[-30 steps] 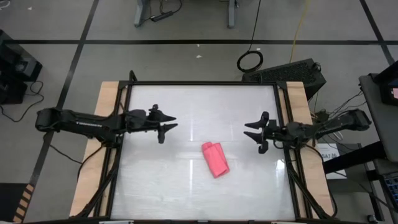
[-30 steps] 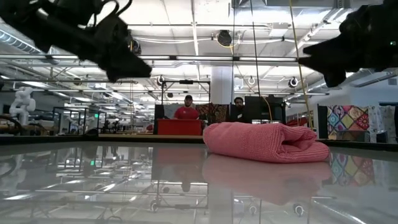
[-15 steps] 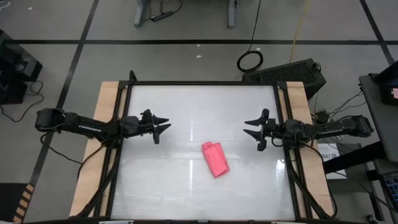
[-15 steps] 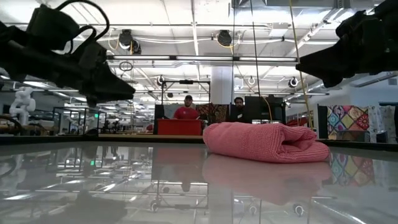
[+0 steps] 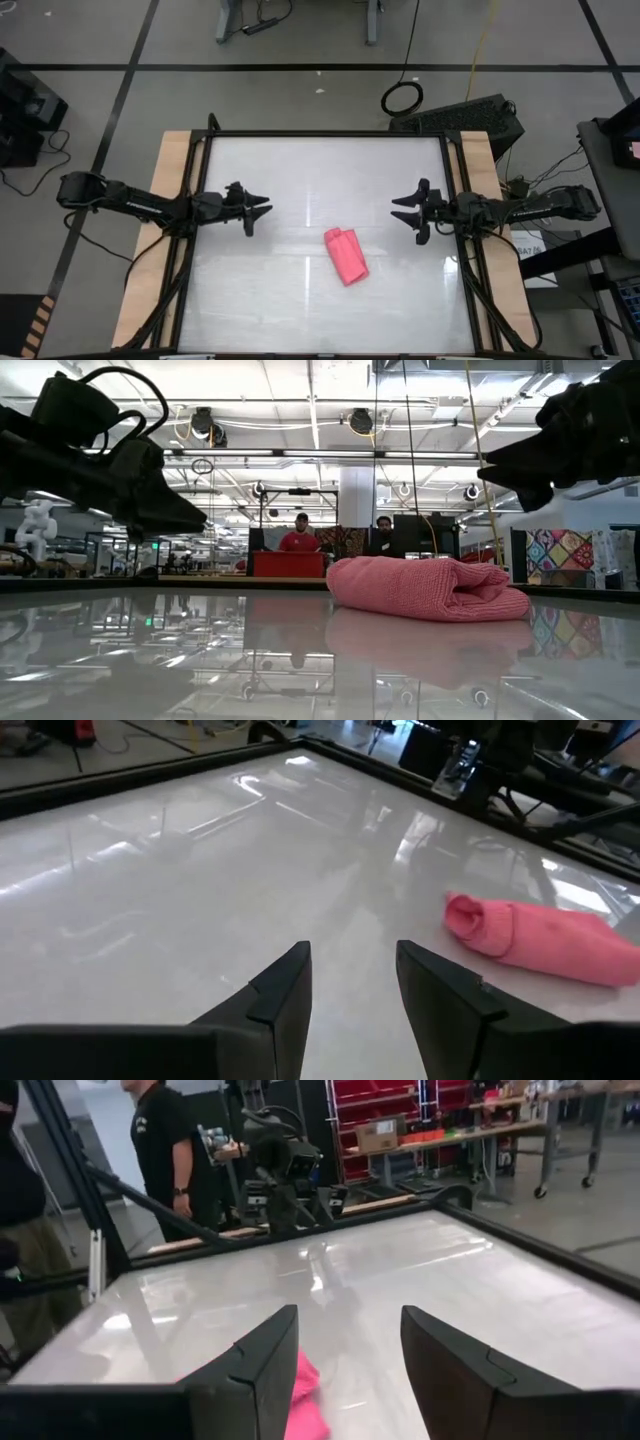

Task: Roll towel
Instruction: Return to Home Position

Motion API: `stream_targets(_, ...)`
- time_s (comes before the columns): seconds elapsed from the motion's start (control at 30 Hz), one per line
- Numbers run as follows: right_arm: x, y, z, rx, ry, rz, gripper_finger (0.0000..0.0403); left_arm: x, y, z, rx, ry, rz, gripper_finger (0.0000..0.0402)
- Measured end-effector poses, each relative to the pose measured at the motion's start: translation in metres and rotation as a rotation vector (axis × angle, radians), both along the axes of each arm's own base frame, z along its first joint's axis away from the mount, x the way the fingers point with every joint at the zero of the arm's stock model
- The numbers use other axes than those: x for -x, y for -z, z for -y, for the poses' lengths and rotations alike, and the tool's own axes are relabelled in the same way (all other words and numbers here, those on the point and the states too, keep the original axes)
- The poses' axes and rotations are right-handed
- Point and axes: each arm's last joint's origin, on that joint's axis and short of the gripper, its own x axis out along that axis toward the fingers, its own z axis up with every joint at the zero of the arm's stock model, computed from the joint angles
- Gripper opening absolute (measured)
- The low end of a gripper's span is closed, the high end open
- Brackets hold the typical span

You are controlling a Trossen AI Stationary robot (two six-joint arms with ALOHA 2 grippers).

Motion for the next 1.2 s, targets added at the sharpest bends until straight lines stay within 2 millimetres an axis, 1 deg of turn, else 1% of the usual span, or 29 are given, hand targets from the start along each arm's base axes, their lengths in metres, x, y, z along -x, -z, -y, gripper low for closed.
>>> stream_targets(0.1, 0.0000, 0.0000, 0.0000, -0.049, 0.001, 0.007, 0.0168, 0.0000, 0.0006, 0.0014, 0.016, 0.005, -0.002, 0.0153)
stream_targets(0.27, 0.0000, 0.0001, 0.0001, -0.055, 0.005, 0.007, 0.0168, 0.0000, 0.0015, 0.0038, 0.075, 0.035, 0.003, 0.0153)
stream_targets(1.2, 0.0000, -0.0001, 0.0001, -0.055, 0.005, 0.008, 0.0168, -0.0001, 0.0010, 0.0037, 0.075, 0.036, 0.010, 0.0153)
